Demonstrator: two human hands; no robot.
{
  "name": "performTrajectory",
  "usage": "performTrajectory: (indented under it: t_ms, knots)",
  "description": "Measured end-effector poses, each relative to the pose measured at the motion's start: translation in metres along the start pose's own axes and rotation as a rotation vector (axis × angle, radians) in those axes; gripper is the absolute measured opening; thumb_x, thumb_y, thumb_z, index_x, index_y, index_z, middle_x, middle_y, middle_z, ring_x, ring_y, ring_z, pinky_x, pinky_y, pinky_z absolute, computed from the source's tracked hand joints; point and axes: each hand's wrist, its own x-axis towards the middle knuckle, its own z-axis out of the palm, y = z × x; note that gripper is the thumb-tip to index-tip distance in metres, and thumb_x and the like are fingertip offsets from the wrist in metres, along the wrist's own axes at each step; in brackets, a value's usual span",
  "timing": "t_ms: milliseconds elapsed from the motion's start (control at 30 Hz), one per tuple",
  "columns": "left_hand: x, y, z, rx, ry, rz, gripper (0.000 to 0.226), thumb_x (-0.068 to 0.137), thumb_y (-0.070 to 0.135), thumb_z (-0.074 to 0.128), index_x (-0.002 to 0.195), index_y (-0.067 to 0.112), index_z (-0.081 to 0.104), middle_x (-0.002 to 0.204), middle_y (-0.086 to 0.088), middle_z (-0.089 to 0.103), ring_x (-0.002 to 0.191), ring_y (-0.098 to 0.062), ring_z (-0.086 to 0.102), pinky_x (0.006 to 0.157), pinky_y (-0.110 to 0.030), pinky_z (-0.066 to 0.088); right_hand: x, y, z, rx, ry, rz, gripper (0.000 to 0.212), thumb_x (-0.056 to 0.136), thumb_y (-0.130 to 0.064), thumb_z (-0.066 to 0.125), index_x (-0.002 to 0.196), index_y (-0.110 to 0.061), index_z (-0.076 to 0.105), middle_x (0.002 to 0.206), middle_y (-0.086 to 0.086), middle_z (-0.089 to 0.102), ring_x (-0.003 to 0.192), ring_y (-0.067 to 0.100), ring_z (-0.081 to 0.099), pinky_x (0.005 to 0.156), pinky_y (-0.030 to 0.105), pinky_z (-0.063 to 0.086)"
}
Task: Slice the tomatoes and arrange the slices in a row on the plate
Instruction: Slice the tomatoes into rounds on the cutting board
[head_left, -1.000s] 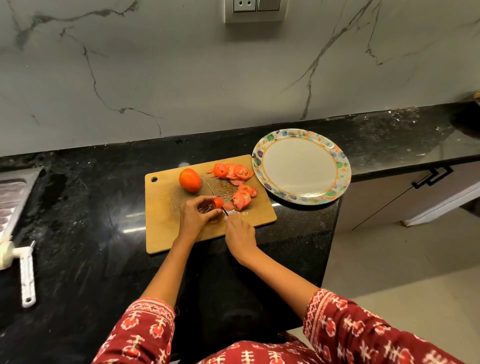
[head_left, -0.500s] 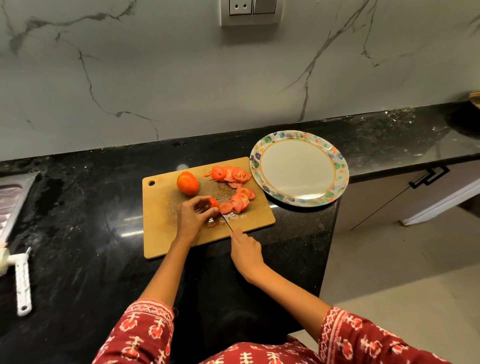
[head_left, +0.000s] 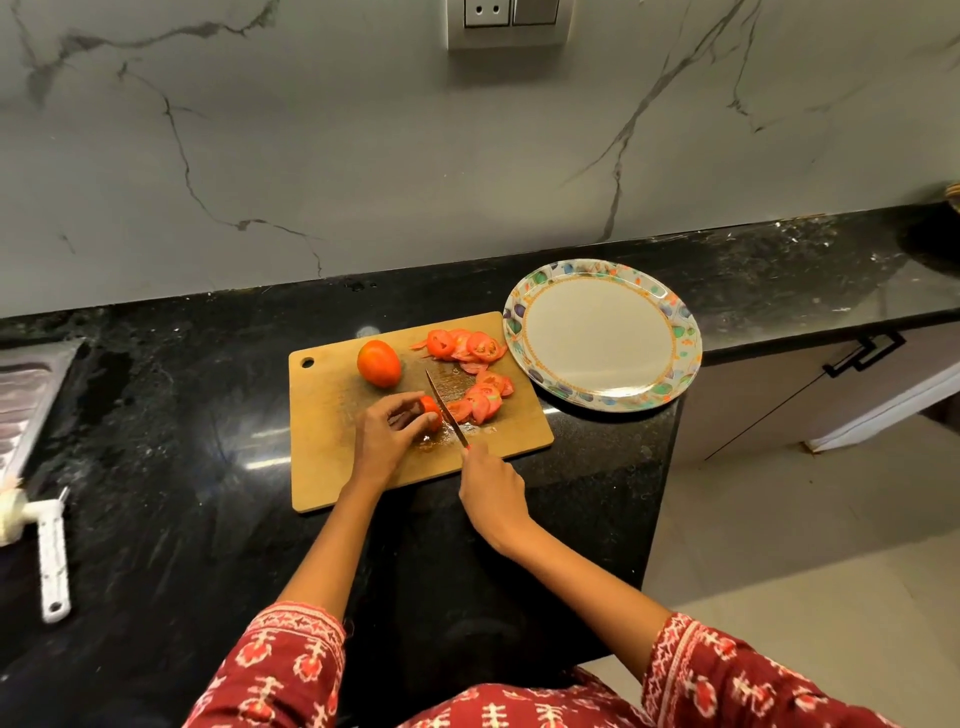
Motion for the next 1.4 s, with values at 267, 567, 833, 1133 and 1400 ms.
performTrajectory:
  t_ms: [267, 567, 833, 1133, 1400]
  knots:
    - [0.002, 0.002, 0.001, 0.055, 0.012, 0.031, 0.034, 0.072, 0.015, 0.077, 0.105, 0.012, 0.068, 0.105, -0.005, 0.069, 0.099, -0.014, 0.063, 0.089, -0.031, 0.052, 0.003, -0.012, -0.007, 0.008, 0.016, -0.029, 0.034, 0.104, -0.027, 0.022, 0.118, -0.005, 0.044, 0.111, 0.014, 0.061, 0.103, 0.032, 0.060, 0.078, 0.039, 0.045]
    - [0.003, 0.002, 0.002, 0.040, 0.011, 0.019, 0.033, 0.071, 0.014, 0.078, 0.102, 0.013, 0.069, 0.102, -0.005, 0.069, 0.099, -0.015, 0.063, 0.088, -0.028, 0.051, 0.001, -0.008, -0.006, -0.016, 0.013, -0.021, 0.031, 0.104, -0.026, 0.023, 0.116, -0.006, 0.044, 0.111, 0.012, 0.061, 0.104, 0.031, 0.060, 0.078, 0.039, 0.046]
    - [0.003, 0.007, 0.002, 0.046, 0.036, -0.002, 0.031, 0.072, 0.010, 0.077, 0.102, 0.010, 0.069, 0.101, -0.005, 0.069, 0.096, -0.014, 0.062, 0.083, -0.018, 0.048, 0.009, -0.018, -0.005, -0.073, 0.044, -0.023, 0.024, 0.102, -0.013, 0.027, 0.119, -0.007, 0.043, 0.114, 0.011, 0.061, 0.106, 0.029, 0.061, 0.080, 0.036, 0.047]
    - [0.003, 0.008, 0.008, 0.042, -0.001, -0.002, 0.032, 0.070, 0.008, 0.078, 0.101, 0.009, 0.069, 0.099, -0.006, 0.069, 0.094, -0.014, 0.064, 0.082, -0.022, 0.052, 0.012, -0.014, -0.006, -0.077, 0.037, -0.015, 0.025, 0.103, -0.014, 0.026, 0.119, -0.006, 0.044, 0.116, 0.011, 0.060, 0.107, 0.030, 0.060, 0.081, 0.036, 0.046]
    - [-0.003, 0.003, 0.005, 0.003, 0.043, 0.007, 0.031, 0.071, 0.006, 0.077, 0.101, 0.008, 0.069, 0.098, -0.006, 0.069, 0.093, -0.014, 0.064, 0.080, -0.011, 0.049, 0.002, -0.008, 0.003, -0.063, 0.008, -0.035, 0.030, 0.105, -0.022, 0.025, 0.126, -0.007, 0.040, 0.117, 0.011, 0.059, 0.108, 0.029, 0.059, 0.082, 0.037, 0.046]
